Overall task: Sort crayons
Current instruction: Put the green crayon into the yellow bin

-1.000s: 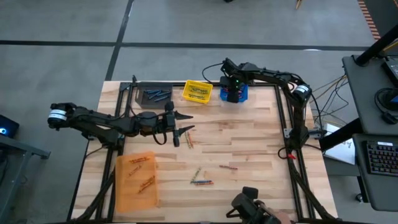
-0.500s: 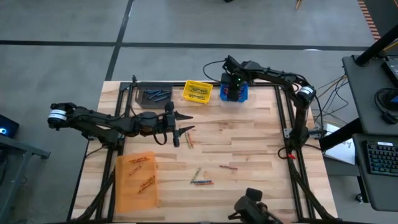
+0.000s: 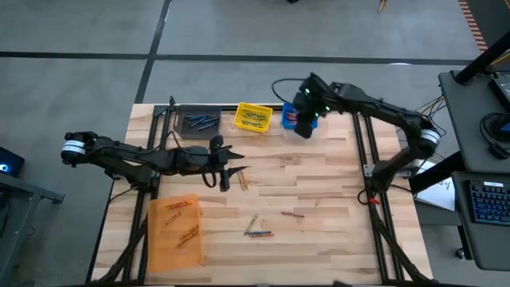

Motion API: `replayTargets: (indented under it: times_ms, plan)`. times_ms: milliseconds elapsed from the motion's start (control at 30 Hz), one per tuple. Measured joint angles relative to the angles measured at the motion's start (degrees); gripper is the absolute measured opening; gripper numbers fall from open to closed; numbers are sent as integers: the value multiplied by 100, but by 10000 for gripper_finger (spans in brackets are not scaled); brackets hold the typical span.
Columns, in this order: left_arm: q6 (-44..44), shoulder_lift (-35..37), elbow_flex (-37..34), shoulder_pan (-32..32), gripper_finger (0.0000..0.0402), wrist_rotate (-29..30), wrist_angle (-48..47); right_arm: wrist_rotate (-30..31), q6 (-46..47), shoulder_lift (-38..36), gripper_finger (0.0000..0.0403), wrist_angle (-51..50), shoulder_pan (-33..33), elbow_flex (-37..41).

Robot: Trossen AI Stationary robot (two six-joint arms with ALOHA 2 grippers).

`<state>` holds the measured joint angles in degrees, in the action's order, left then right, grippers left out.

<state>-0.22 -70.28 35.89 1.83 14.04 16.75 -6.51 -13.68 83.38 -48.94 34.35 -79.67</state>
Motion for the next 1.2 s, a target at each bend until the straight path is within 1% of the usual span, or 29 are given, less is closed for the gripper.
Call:
replayTargets:
  times_ms: [100,167,367,533,667,767,933,1067,1200]
  plan:
    - [-131,-2,62,24,162,-2,-405,-10,646,-492,69,3,-399,325]
    - [-107,-2,158,62,162,-45,-890,-91,884,-789,68,-14,-706,587]
    - [149,-212,616,81,162,-700,-2688,-201,1610,-1473,70,21,-1725,1309]
    - [661,-745,1164,81,162,-758,-3708,-208,2469,-1768,70,191,-2485,1863]
    - [1433,-1385,1698,81,162,-758,-4397,-190,3096,-1826,68,299,-2968,2235]
    - [2087,-1879,1991,73,162,-739,-4687,-201,3418,-1826,70,309,-3272,2429]
    - [2904,-2579,2317,53,162,-669,-4732,-189,3668,-1826,68,482,-3631,2611]
    - [3251,-2915,2421,9,162,-647,-4737,-189,3669,-1828,70,621,-3787,2626]
    - [3433,-3077,2423,-114,162,-591,-4732,-185,3668,-1828,69,816,-3836,2601]
